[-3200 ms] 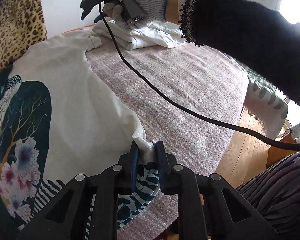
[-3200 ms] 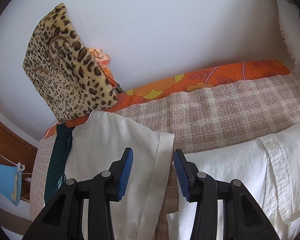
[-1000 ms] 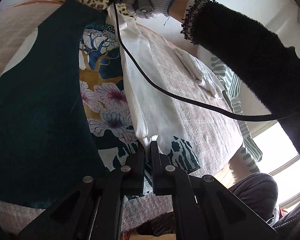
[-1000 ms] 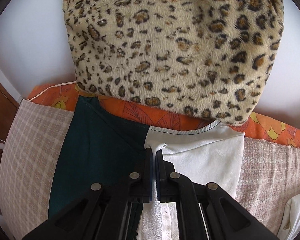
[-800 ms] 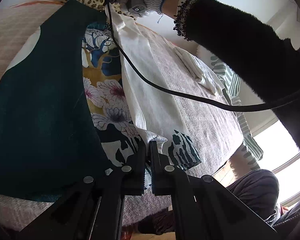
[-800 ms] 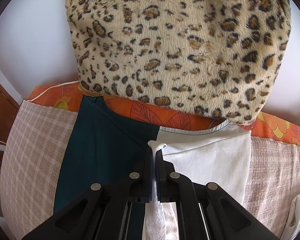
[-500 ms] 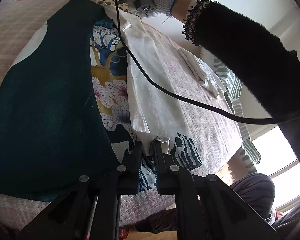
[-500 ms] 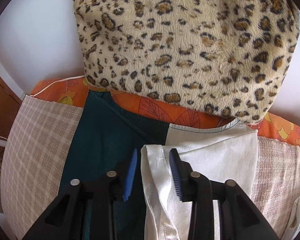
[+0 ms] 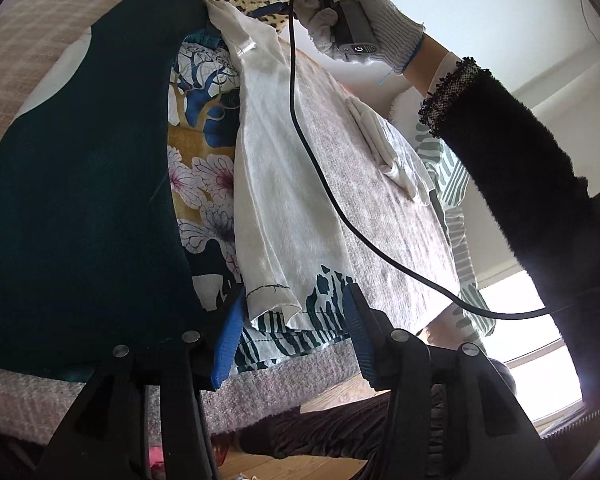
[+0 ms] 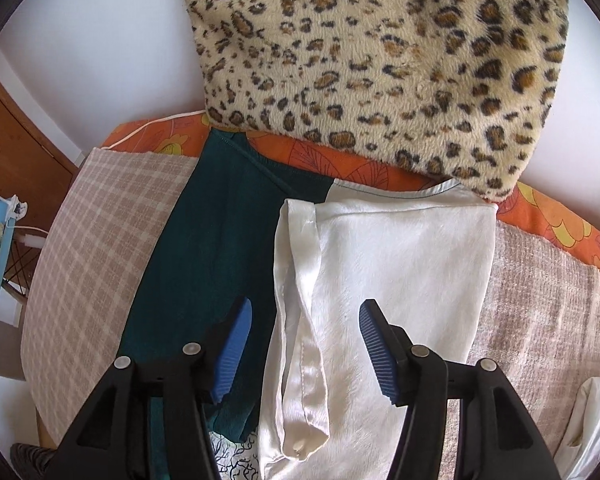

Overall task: Fold small clothes
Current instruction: 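Fold the cream side panel over toward the green fold with both tools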

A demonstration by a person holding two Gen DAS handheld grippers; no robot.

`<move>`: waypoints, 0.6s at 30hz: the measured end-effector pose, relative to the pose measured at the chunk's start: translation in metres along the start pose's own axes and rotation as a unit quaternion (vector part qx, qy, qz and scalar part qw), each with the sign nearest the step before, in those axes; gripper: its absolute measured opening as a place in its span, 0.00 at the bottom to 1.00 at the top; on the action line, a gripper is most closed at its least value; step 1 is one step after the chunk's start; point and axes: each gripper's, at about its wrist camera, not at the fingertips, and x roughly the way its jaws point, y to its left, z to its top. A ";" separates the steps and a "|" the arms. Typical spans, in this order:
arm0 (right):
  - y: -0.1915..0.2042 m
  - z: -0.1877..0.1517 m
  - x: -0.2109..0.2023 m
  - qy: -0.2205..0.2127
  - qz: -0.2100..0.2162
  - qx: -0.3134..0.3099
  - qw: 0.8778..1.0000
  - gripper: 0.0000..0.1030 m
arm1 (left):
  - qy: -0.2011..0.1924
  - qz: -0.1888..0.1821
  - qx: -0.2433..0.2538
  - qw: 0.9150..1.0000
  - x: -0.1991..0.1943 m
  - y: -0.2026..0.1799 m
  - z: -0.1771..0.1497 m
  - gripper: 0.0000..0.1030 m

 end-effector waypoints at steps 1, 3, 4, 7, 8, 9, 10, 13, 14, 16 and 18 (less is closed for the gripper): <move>0.005 -0.003 0.007 0.011 -0.013 -0.010 1.000 0.57 | 0.001 0.003 0.005 1.000 0.001 -0.002 0.001 0.47; 0.012 -0.008 0.020 0.030 -0.036 -0.021 0.999 0.57 | 0.007 0.009 0.004 1.000 0.005 -0.003 0.002 0.47; 0.014 -0.011 0.025 0.037 -0.040 -0.025 0.998 0.56 | 0.012 0.007 -0.002 1.000 0.006 -0.003 0.001 0.47; 0.018 -0.018 0.032 0.048 -0.042 -0.032 0.997 0.54 | 0.013 0.009 0.000 1.000 0.007 -0.003 0.000 0.47; 0.019 -0.020 0.032 0.049 -0.046 -0.033 0.997 0.50 | 0.013 0.015 0.004 1.000 0.008 -0.004 -0.001 0.47; 0.019 -0.021 0.033 0.050 -0.048 -0.031 0.997 0.44 | 0.015 0.022 0.008 1.000 0.008 -0.005 -0.002 0.47; 0.018 -0.021 0.031 0.049 -0.045 -0.028 0.997 0.41 | 0.015 0.027 0.012 0.999 0.009 -0.006 -0.002 0.47; 0.017 -0.022 0.024 0.041 -0.034 -0.022 0.998 0.30 | 0.015 0.044 0.024 0.999 0.010 -0.011 0.000 0.47; 0.017 -0.022 0.021 0.037 -0.030 -0.020 0.999 0.27 | 0.013 0.047 0.025 0.999 0.009 -0.011 0.000 0.47; 0.015 -0.021 0.014 0.028 -0.028 -0.018 0.999 0.24 | 0.010 0.050 0.020 0.998 0.009 -0.009 0.001 0.45; 0.012 -0.021 0.011 0.026 -0.033 -0.017 0.999 0.24 | 0.008 0.052 0.016 0.998 0.011 -0.008 0.003 0.44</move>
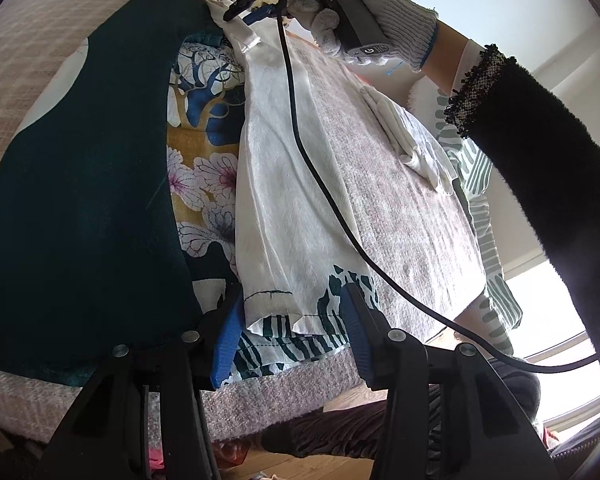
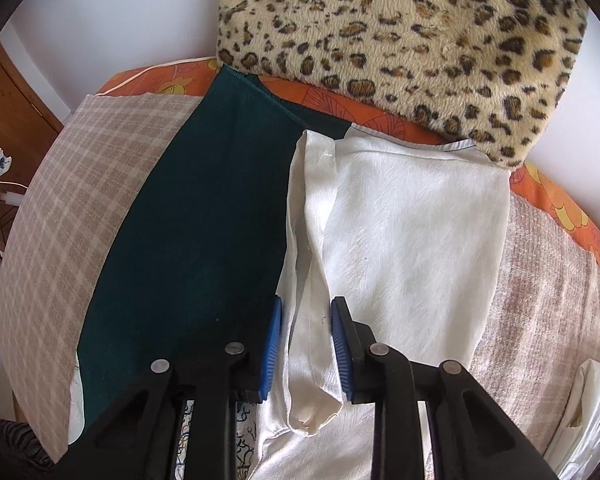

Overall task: Fold small clothes
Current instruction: 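Fold the cream side panel over toward the green fold with both tools, then open both tools and lift them off the folded shirt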

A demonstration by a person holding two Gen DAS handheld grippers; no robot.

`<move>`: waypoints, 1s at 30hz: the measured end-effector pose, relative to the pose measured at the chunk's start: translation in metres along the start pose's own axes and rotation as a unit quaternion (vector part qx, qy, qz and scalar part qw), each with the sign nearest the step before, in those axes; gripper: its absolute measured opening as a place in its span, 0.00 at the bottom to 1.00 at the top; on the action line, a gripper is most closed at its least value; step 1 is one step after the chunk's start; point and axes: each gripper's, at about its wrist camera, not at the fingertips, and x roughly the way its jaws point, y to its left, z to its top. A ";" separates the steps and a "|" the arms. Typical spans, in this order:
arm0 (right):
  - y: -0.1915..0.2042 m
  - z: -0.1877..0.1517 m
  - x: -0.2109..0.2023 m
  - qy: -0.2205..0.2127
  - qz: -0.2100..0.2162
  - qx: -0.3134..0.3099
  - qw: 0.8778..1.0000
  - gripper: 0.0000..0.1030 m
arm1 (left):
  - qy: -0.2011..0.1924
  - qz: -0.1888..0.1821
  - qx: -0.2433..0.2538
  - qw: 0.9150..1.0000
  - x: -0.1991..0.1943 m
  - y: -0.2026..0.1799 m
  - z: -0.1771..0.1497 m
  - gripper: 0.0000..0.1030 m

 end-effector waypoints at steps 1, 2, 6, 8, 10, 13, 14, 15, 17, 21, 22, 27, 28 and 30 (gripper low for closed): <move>0.000 0.000 0.000 0.002 0.003 0.002 1.000 0.25 | -0.001 0.004 0.001 1.000 0.001 -0.001 0.002 0.42; -0.001 0.000 0.001 0.006 0.006 0.004 1.000 0.30 | -0.003 0.010 0.004 1.000 0.002 -0.002 0.003 0.33; -0.002 -0.002 0.006 0.006 -0.004 0.003 1.000 0.35 | 0.001 0.017 -0.002 1.000 0.005 0.004 0.002 0.06; -0.001 -0.002 0.013 0.008 -0.006 0.009 1.000 0.25 | -0.004 0.015 -0.004 1.000 0.004 0.006 0.000 0.03; -0.001 -0.002 0.015 0.010 -0.001 0.016 1.000 0.14 | -0.011 0.015 -0.002 1.000 0.000 0.006 -0.001 0.03; 0.005 -0.001 0.010 -0.001 0.001 0.012 1.000 0.03 | -0.019 0.011 -0.003 1.000 -0.006 0.007 -0.002 0.02; 0.007 0.000 0.007 -0.005 0.004 0.009 1.000 0.02 | -0.021 0.011 -0.002 1.000 -0.009 0.008 -0.002 0.02; 0.010 0.000 0.005 -0.008 0.006 0.007 1.000 0.01 | -0.022 0.013 0.000 1.000 -0.010 0.007 -0.002 0.02; 0.016 0.000 0.000 -0.011 0.011 0.002 1.000 0.01 | -0.023 0.011 -0.001 1.000 -0.012 0.007 -0.004 0.02; 0.028 0.001 -0.001 -0.012 0.014 -0.005 1.000 0.01 | -0.030 0.015 -0.006 0.999 -0.018 0.008 -0.007 0.02; 0.030 0.001 -0.002 -0.013 0.014 -0.005 1.000 0.01 | -0.030 0.015 -0.006 0.999 -0.020 0.008 -0.008 0.02; 0.044 0.005 -0.009 -0.023 0.075 -0.007 0.997 0.45 | -0.006 0.010 -0.011 1.000 -0.017 0.008 -0.010 0.04; 0.044 0.004 -0.018 -0.037 0.086 -0.004 0.996 0.51 | 0.004 0.009 -0.013 1.000 -0.018 0.010 -0.012 0.09; 0.038 -0.003 -0.041 -0.067 0.095 0.002 0.993 0.49 | 0.007 0.007 -0.012 1.000 -0.026 0.013 -0.014 0.10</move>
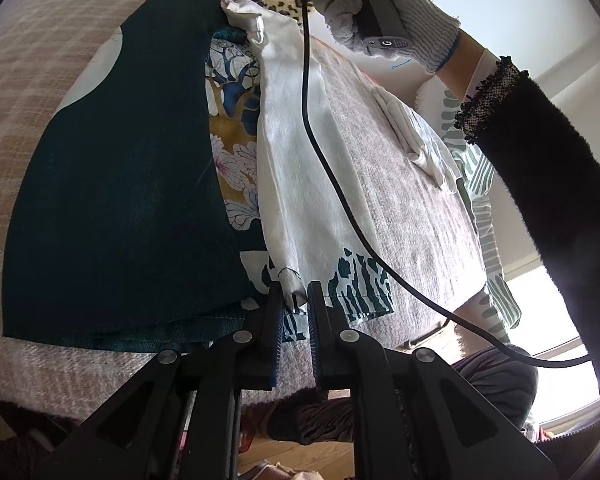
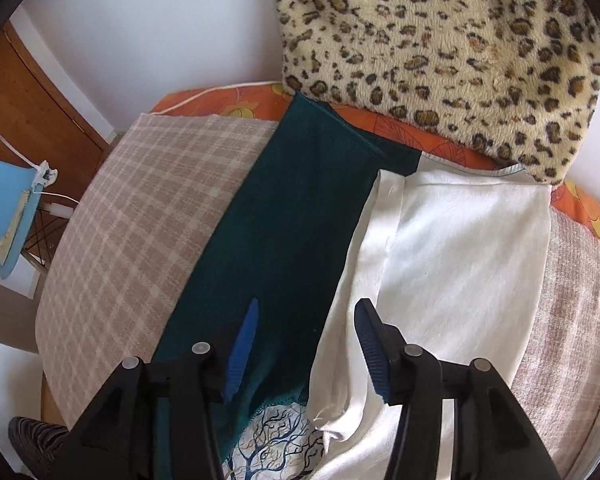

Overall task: Fold small clothes
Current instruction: 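Open both tools and lift them off the folded shirt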

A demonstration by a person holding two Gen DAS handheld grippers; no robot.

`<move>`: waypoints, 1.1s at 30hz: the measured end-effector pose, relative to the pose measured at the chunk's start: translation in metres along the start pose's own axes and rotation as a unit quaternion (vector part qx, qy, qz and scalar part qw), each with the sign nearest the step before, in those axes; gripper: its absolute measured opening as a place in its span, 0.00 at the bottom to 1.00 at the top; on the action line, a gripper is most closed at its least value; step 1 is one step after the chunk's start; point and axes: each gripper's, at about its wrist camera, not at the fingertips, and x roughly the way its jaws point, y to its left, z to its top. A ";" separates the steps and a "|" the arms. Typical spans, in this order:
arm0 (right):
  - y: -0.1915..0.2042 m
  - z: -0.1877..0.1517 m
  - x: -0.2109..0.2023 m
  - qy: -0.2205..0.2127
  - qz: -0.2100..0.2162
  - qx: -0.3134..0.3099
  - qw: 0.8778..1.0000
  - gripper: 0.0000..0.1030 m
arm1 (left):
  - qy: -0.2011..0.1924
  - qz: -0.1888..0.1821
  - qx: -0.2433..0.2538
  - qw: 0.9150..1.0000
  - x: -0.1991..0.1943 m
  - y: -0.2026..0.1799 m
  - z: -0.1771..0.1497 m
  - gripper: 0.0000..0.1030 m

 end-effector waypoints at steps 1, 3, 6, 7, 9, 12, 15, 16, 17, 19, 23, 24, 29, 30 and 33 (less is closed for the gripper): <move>-0.004 -0.004 -0.011 -0.011 0.006 0.010 1.000 0.48 | -0.002 0.000 0.003 1.000 -0.007 0.001 -0.001 0.10; -0.016 -0.015 -0.025 -0.027 0.009 0.035 0.999 0.48 | -0.017 -0.002 0.018 1.000 -0.024 0.000 0.000 0.10; -0.033 -0.033 -0.024 -0.027 -0.006 0.068 0.997 0.36 | -0.049 0.020 0.040 0.998 -0.052 0.003 0.008 0.10; -0.037 -0.037 -0.020 -0.024 -0.005 0.078 0.997 0.35 | -0.059 0.026 0.043 0.997 -0.060 0.005 0.012 0.10; -0.040 -0.044 -0.011 -0.032 0.009 0.086 0.996 0.35 | -0.079 0.047 0.042 0.995 -0.073 0.014 0.022 0.10; -0.025 -0.053 0.002 -0.031 0.041 0.072 0.996 0.35 | -0.097 0.075 0.021 0.992 -0.088 0.033 0.038 0.10; -0.001 -0.064 0.019 0.028 0.095 0.043 0.994 0.36 | -0.109 0.100 0.011 0.989 -0.102 0.052 0.053 0.10; 0.007 -0.069 0.019 0.039 0.095 0.029 0.994 0.36 | -0.114 0.107 0.009 0.988 -0.107 0.057 0.056 0.10; 0.015 -0.076 0.015 0.045 0.097 0.015 0.994 0.36 | -0.117 0.114 0.008 0.987 -0.110 0.062 0.060 0.10; 0.020 -0.092 -0.006 0.031 0.107 0.008 0.994 0.36 | -0.117 0.123 0.005 0.985 -0.115 0.072 0.067 0.10; 0.002 -0.138 -0.059 -0.011 0.101 0.067 0.993 0.37 | -0.094 0.112 -0.001 0.989 -0.116 0.087 0.071 0.10; -0.002 -0.154 -0.069 -0.014 0.091 0.081 0.992 0.37 | -0.084 0.106 -0.002 0.991 -0.114 0.089 0.070 0.11; -0.010 -0.235 -0.096 0.008 0.043 0.122 0.992 0.37 | -0.039 0.079 -0.014 0.996 -0.100 0.099 0.058 0.36; -0.011 -0.249 -0.098 0.013 0.041 0.135 0.990 0.37 | -0.031 0.074 -0.020 0.997 -0.097 0.101 0.055 0.37; -0.008 -0.287 -0.100 0.030 0.050 0.153 0.986 0.37 | -0.004 0.053 -0.038 0.998 -0.087 0.107 0.047 0.37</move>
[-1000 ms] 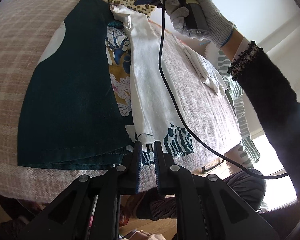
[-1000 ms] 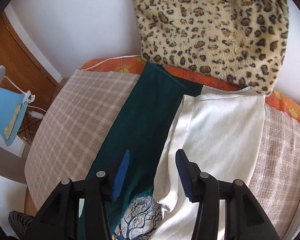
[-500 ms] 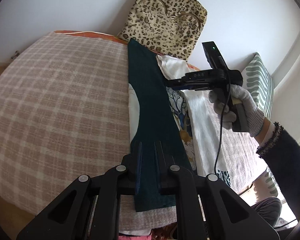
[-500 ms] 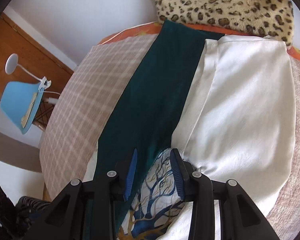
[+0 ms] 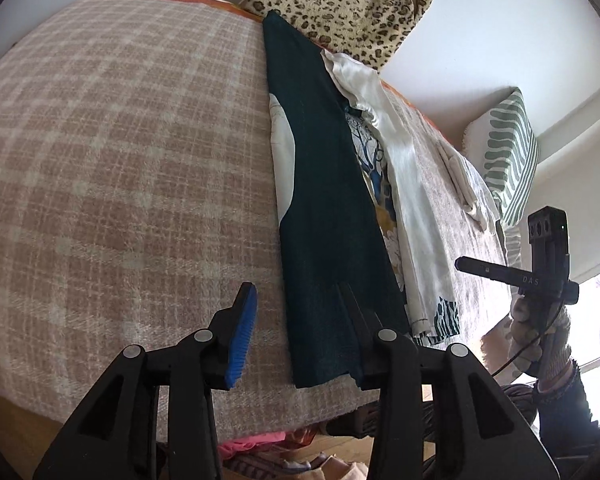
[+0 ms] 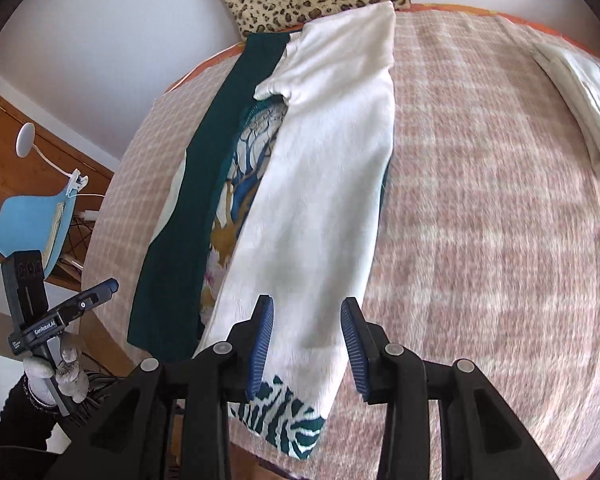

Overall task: Fold small clothes
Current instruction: 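Open both tools and lift them off the folded shirt, then move both tools to the zebra-print hem end and close on it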

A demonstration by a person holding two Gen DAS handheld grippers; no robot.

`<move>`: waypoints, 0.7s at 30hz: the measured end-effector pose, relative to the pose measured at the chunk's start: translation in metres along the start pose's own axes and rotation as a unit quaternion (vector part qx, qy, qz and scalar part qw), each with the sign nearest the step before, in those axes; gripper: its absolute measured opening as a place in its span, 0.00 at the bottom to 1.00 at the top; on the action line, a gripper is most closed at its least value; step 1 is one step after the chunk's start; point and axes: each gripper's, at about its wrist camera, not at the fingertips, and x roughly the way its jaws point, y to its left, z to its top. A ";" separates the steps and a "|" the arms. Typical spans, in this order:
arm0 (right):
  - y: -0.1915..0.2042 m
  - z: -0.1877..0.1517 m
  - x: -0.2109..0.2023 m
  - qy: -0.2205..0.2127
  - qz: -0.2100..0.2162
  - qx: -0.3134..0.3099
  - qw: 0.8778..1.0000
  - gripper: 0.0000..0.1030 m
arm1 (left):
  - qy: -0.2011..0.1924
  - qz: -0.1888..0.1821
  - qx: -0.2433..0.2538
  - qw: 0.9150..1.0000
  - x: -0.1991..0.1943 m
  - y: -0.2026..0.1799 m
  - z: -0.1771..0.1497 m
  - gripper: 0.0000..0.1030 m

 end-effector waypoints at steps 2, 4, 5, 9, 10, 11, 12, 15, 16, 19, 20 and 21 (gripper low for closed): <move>-0.001 -0.019 0.002 0.010 0.006 0.000 1.000 0.37 | 0.014 -0.009 -0.008 1.000 0.005 0.002 -0.005 0.37; 0.001 -0.033 0.003 0.011 -0.001 -0.007 1.000 0.37 | 0.021 -0.007 -0.007 1.000 0.009 0.002 -0.009 0.37; 0.002 -0.038 0.003 0.011 -0.004 -0.011 1.000 0.37 | 0.025 -0.008 -0.005 1.000 0.011 0.001 -0.011 0.37; 0.001 -0.053 0.008 0.014 0.003 -0.018 1.000 0.37 | 0.032 -0.013 0.004 0.999 0.013 -0.001 -0.019 0.37; 0.001 -0.055 0.008 0.010 0.003 -0.023 1.000 0.37 | 0.032 -0.014 0.005 0.999 0.012 -0.001 -0.020 0.37; 0.002 -0.056 0.008 0.008 0.004 -0.026 1.000 0.37 | 0.033 -0.017 0.006 0.999 0.012 -0.002 -0.020 0.37; 0.002 -0.057 0.007 0.006 0.007 -0.028 1.000 0.37 | 0.034 -0.020 0.004 0.999 0.012 -0.001 -0.020 0.37; 0.003 -0.060 0.009 0.002 0.028 -0.025 0.999 0.36 | 0.039 -0.027 0.008 0.999 0.013 -0.002 -0.023 0.37; 0.006 -0.059 0.011 0.000 0.031 -0.031 0.999 0.36 | 0.040 -0.027 0.015 0.999 0.014 -0.004 -0.024 0.37; 0.008 -0.061 0.014 -0.002 0.054 -0.040 0.998 0.35 | 0.042 -0.025 0.036 0.998 0.015 -0.009 -0.027 0.35; 0.007 -0.061 0.015 -0.004 0.061 -0.037 0.997 0.34 | 0.042 -0.023 0.041 0.998 0.015 -0.010 -0.027 0.35; 0.006 -0.061 0.016 -0.005 0.070 -0.032 0.997 0.33 | 0.041 -0.023 0.044 0.998 0.016 -0.011 -0.027 0.34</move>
